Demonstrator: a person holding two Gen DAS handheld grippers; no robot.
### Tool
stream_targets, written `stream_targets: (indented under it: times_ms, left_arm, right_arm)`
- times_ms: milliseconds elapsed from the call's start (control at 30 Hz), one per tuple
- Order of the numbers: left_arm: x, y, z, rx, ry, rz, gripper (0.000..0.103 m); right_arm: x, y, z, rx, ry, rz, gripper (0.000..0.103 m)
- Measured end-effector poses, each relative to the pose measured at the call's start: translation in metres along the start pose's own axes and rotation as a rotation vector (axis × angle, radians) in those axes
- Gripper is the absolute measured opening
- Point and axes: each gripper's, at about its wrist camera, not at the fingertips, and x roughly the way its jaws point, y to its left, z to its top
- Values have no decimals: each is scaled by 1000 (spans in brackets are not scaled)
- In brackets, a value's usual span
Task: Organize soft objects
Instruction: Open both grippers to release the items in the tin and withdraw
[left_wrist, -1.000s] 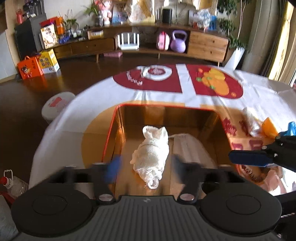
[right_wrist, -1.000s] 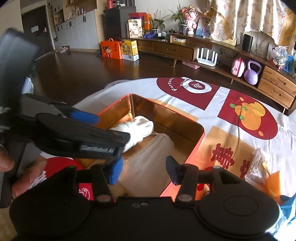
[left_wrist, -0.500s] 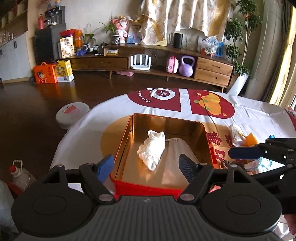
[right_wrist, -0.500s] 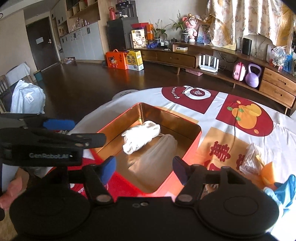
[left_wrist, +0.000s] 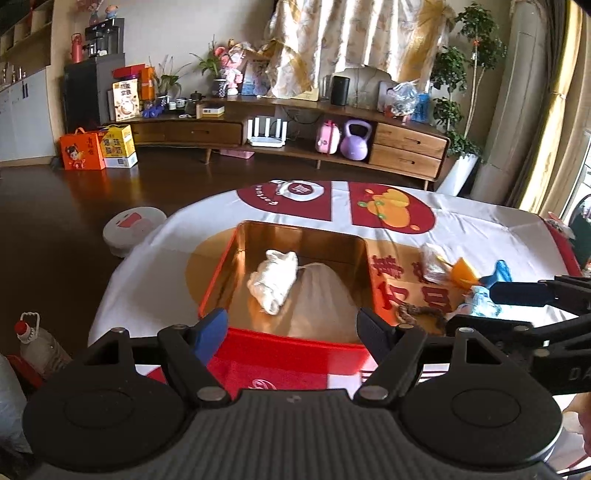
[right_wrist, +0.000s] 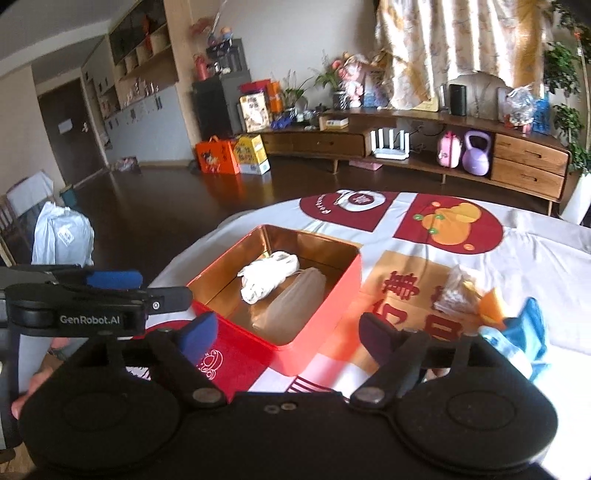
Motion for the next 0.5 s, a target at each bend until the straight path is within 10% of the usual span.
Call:
stream_targets:
  times_ms: [500]
  left_arm:
    - [-12,-65,-17,59,-51,-114,83]
  right_arm:
    - [-63,-62,-42,100,-68,-117,103]
